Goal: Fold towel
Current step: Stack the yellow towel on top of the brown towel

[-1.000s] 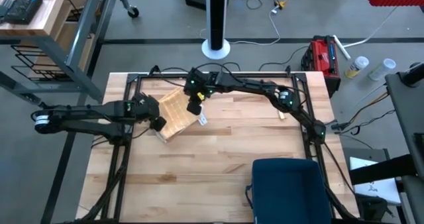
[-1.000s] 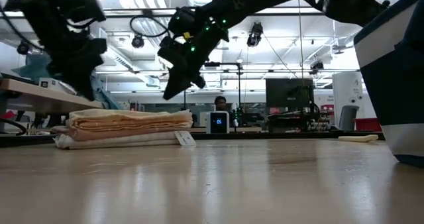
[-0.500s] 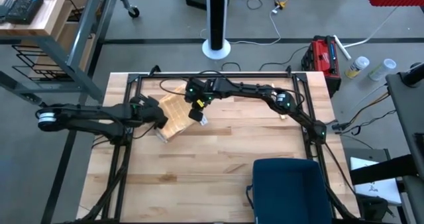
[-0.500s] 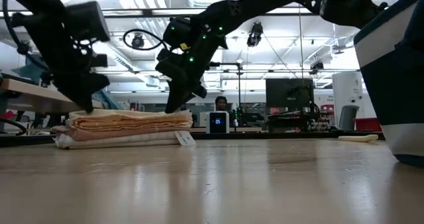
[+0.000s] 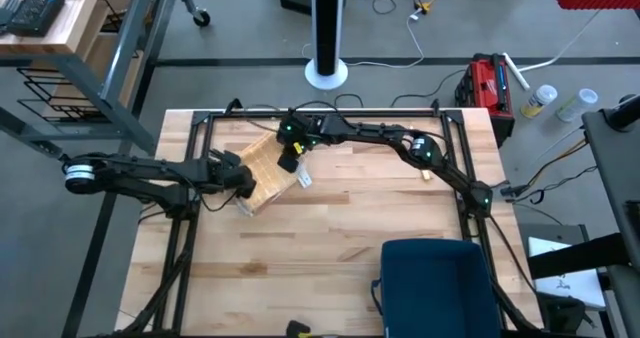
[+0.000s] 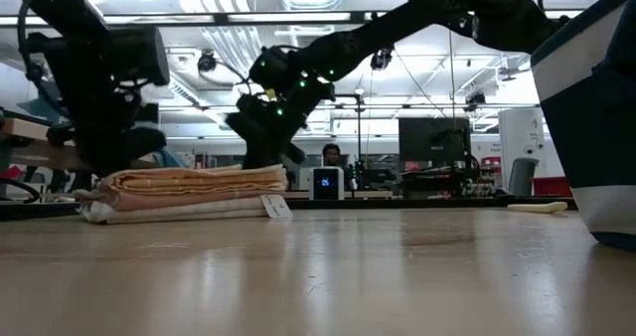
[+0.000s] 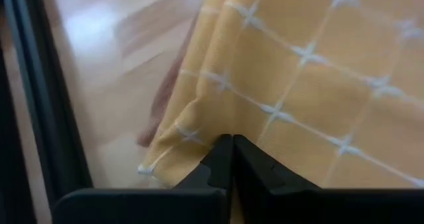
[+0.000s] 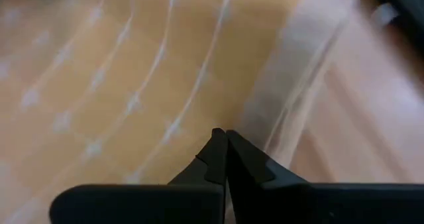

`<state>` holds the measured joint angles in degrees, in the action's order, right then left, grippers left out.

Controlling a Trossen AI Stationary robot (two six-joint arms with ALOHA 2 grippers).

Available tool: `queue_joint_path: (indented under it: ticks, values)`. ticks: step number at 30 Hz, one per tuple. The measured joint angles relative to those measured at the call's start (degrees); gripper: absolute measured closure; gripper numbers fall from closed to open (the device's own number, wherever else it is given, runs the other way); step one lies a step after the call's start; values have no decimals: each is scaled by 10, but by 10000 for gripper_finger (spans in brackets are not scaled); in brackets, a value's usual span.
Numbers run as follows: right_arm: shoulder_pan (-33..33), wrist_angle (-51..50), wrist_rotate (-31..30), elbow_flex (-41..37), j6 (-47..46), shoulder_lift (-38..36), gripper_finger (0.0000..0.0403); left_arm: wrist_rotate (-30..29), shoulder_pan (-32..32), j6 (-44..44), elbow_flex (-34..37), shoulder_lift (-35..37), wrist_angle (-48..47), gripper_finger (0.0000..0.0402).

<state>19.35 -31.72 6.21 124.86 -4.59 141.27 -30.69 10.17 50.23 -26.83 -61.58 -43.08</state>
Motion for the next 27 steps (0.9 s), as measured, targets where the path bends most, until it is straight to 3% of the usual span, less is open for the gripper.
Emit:
queue_joint_path:
  ticks: [5, 9, 12, 16, 20, 27]
  values:
    - [9, 23, 2, 17, -8, -19, 403, -12, -4, -36, -40, 17, 0, 398]
    - [6, 9, 2, 26, 22, -48, 403, -14, -3, -119, -83, 34, 2, 401]
    - [2, -39, 2, 26, 37, -62, 403, -22, -3, -175, -112, 45, 5, 396]
    - [-4, -150, 3, 25, 52, -68, 403, -82, -2, -219, -131, 49, 8, 393]
    - [-15, -218, 2, 12, 56, -68, 403, -93, 2, -232, -121, 39, 32, 400]
    - [-32, -151, 2, -32, 34, -54, 403, -93, 38, -223, -34, 15, 83, 400]
